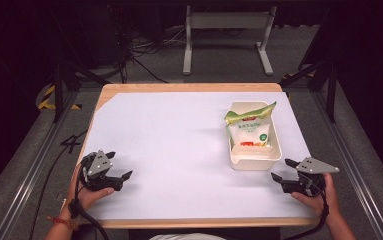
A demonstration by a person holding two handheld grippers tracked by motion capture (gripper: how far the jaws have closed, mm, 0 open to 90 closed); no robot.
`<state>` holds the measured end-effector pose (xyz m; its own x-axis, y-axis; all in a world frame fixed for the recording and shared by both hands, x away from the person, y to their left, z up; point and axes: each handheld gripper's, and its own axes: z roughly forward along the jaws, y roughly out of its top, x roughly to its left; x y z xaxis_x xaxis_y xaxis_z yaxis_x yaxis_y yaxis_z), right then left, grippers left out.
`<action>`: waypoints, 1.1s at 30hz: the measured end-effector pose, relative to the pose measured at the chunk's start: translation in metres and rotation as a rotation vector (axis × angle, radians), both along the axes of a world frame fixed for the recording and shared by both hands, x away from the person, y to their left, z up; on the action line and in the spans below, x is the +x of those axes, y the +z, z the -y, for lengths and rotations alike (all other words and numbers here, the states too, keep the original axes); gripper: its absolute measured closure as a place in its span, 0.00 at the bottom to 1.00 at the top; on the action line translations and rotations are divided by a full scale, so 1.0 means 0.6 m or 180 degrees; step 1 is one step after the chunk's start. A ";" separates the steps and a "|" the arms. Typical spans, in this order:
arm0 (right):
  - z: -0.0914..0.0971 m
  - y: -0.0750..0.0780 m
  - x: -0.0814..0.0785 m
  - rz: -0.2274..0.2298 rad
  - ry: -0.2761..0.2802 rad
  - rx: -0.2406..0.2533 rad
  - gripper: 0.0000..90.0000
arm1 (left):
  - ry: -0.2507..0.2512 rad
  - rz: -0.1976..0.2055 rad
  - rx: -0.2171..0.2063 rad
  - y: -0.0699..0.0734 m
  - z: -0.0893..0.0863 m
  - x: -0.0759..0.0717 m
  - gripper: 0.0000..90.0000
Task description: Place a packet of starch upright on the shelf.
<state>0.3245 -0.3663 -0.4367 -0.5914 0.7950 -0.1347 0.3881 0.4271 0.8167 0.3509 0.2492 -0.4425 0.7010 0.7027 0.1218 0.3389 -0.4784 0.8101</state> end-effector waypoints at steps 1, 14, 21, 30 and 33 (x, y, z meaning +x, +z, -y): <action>0.000 0.000 0.000 0.0003 -0.0002 -0.0017 0.29 | 0.0022 0.0001 -0.0047 -0.003 -0.005 -0.002 0.14; -0.003 0.003 -0.001 0.0047 0.0010 -0.0057 0.28 | 0.0023 -0.0005 -0.0276 -0.009 -0.014 -0.002 0.13; -0.003 0.002 0.000 0.0055 0.0017 -0.0069 0.27 | 0.0020 0.0006 -0.0290 -0.009 -0.011 -0.001 0.13; -0.003 0.002 0.000 0.0056 0.0017 -0.0073 0.27 | 0.0024 0.0041 -0.0300 -0.007 -0.012 -0.003 0.13; -0.003 0.002 0.000 0.0056 0.0018 -0.0071 0.27 | 0.0017 0.0037 -0.0289 -0.007 -0.011 -0.003 0.13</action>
